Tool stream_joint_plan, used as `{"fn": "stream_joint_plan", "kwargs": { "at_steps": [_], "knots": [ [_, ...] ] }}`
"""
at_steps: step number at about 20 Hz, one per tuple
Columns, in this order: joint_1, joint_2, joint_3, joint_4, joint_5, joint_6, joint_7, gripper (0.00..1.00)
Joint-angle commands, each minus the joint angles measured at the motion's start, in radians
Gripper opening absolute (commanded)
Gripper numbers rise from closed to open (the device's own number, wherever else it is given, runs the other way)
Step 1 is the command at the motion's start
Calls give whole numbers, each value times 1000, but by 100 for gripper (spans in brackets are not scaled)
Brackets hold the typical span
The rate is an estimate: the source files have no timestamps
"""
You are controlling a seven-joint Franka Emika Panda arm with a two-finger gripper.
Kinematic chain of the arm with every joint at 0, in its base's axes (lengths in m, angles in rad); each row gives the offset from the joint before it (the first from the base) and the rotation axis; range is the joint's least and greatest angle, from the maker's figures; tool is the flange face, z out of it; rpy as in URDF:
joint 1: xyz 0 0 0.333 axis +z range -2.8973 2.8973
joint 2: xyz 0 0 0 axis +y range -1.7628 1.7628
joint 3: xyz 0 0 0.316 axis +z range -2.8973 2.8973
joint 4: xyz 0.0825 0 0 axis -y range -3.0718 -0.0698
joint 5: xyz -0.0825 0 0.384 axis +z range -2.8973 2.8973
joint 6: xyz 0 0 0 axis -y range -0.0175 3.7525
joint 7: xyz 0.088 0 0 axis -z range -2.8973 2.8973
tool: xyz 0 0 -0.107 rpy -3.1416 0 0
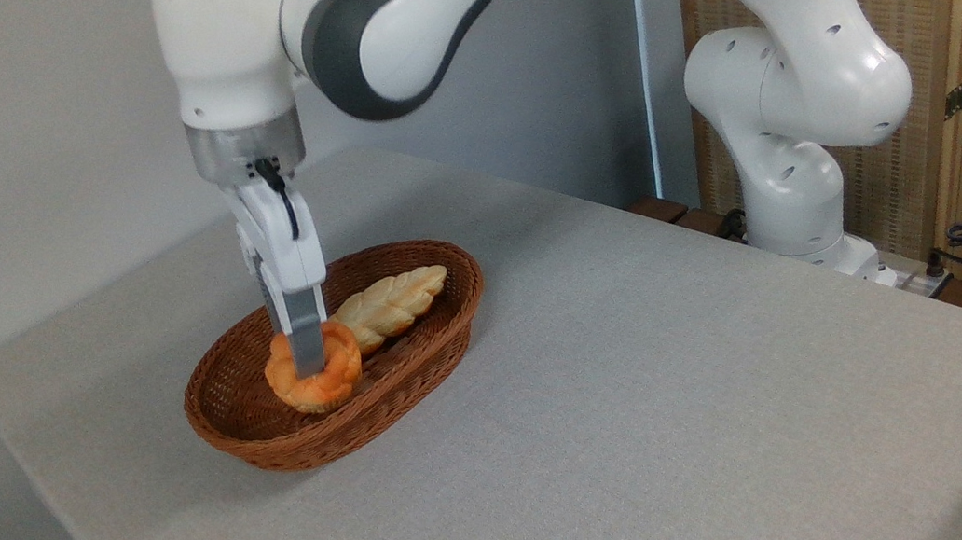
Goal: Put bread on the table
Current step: 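Lower the gripper fingers around the orange roll and close, then lift the orange roll out of the basket over its rim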
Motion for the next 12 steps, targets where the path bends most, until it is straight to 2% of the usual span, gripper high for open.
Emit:
{"fn": "stream_joint_plan", "kwargs": {
  "at_steps": [1, 3, 6, 7, 10, 12],
  "knots": [
    [-6, 3, 61, 93, -57, -96, -7, 47],
    [-4, 3, 85, 133, -51, -127, -9, 47],
    [-6, -2, 156, 157, -40, -139, -4, 47],
    [-6, -2, 182, 170, -17, -139, 0, 47],
    [-6, 10, 219, 176, 105, -139, 14, 50],
    [-6, 33, 220, 174, 240, -139, 13, 54]
  ]
}}
